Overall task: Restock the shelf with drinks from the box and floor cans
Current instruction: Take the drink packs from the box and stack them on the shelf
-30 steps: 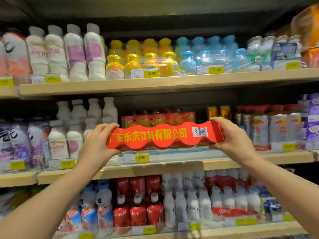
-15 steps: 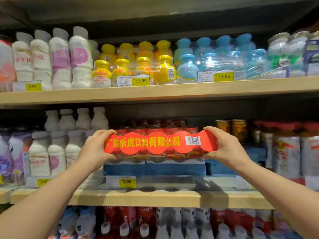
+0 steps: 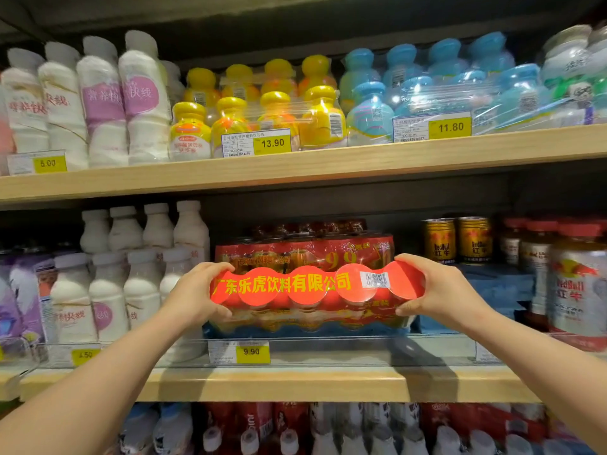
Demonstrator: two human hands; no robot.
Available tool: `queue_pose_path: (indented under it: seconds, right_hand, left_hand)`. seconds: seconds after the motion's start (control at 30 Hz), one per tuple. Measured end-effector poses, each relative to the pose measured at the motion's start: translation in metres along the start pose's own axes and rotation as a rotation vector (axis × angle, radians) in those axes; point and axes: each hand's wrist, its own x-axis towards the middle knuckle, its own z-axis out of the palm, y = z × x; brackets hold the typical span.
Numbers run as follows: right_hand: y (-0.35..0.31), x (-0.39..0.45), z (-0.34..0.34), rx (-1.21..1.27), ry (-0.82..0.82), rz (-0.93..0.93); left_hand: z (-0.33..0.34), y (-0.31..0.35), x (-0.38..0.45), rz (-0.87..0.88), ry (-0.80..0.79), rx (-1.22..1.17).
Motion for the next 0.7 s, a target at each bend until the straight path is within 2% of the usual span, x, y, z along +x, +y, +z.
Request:
queue_pose_path:
  seconds: [0.23, 0.53, 0.7]
  right_hand:
    - [-0.007, 0.001, 0.002, -0.023, -0.099, 0.036]
    - [-0.012, 0.014, 0.003, -0.016, -0.164, 0.094]
    - [-0.014, 0.024, -0.004, -0.077, -0.202, 0.102]
  left_hand:
    - [0.001, -0.008, 0.002, -0.050, -0.112, -0.036]
    - [0.002, -0.013, 0.010, -0.103, -0.166, -0.121]
    - [-0.004, -0.010, 0.014, -0.099, -0.215, 0.014]
